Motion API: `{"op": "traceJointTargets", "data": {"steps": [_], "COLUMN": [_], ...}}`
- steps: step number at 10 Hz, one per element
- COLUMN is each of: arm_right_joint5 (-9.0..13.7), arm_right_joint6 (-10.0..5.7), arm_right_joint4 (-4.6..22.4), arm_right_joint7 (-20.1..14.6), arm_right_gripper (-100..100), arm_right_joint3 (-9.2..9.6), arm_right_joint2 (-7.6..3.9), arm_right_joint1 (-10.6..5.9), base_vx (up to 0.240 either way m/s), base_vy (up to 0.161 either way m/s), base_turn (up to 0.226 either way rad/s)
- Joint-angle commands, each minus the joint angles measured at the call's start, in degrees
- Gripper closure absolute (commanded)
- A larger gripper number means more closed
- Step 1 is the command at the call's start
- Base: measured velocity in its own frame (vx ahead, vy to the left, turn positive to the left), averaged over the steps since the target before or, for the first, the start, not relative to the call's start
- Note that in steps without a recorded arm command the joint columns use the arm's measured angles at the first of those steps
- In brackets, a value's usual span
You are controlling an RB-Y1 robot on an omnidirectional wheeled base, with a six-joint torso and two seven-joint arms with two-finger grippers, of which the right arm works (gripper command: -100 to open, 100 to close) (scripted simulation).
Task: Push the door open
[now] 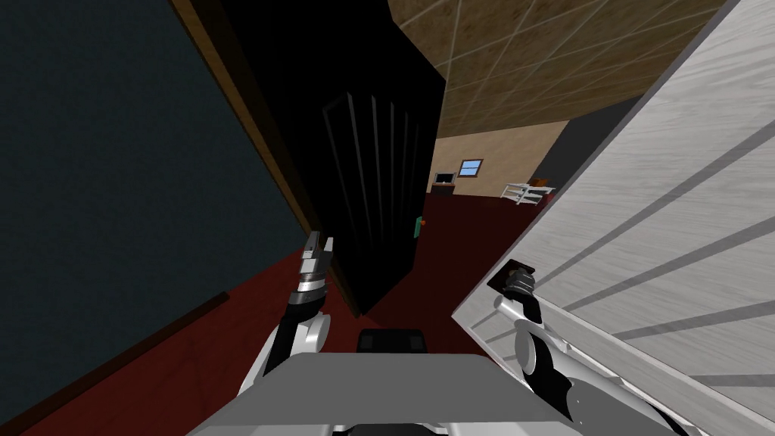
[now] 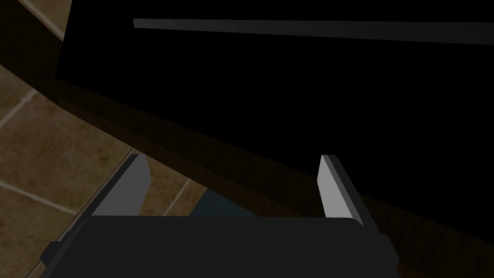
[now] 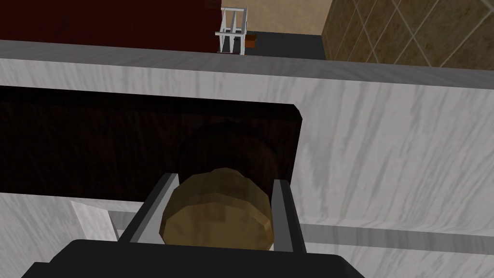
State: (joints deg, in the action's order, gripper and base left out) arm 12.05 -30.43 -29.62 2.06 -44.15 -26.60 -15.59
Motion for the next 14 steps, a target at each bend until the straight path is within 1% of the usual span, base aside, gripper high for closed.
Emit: {"op": "traceJointTargets", "data": {"steps": [1,2,3,4,5,6,7,8,9,11,13,14], "arm_right_joint5": [0.08,-0.11,-0.19,-0.22,0.26,0.48,0.48,0.89,1.05,1.74,2.13,2.13], "arm_right_joint6": [0.83,0.94,0.98,0.67,0.37,0.22,0.22,-0.06,-0.17,-0.65,-0.92,-0.92], "arm_right_joint4": [-1.67,-1.6,-1.57,-0.91,-1.26,-1.39,-1.39,-1.62,-1.71,-2.11,-2.33,-2.33], "arm_right_joint7": [0.41,1.01,1.26,0.8,2.35,3.08,3.08,4.4,4.93,7.21,8.5,8.5], "arm_right_gripper": [100,100,100,100,100,100,100,100,100,100,100,100], "arm_right_joint3": [-0.46,-1.95,-2.54,-1.79,-3.43,-4.15,-4.15,-5.48,-6.0,-8.28,-9.57,-9.57], "arm_right_joint2": [0.29,0.42,0.47,0.54,0.89,1.05,1.05,1.35,1.47,1.98,2.27,2.27], "arm_right_joint1": [0.49,0.54,0.56,0.57,0.24,0.06,0.06,-0.28,-0.41,-0.99,-1.32,-1.32], "base_vx": [0.022,0.099,0.139,0.055,0.001,0.01,-0.01,-0.008,0.001,0.009,0.007,-0.007], "base_vy": [-0.016,-0.021,-0.02,-0.007,-0.1,-0.16,-0.125,-0.164,-0.152,-0.14,-0.124,-0.077], "base_turn": [0.003,0.004,-0.016,-0.015,0.039,0.073,0.063,0.064,0.041,0.041,-0.018,-0.081]}}
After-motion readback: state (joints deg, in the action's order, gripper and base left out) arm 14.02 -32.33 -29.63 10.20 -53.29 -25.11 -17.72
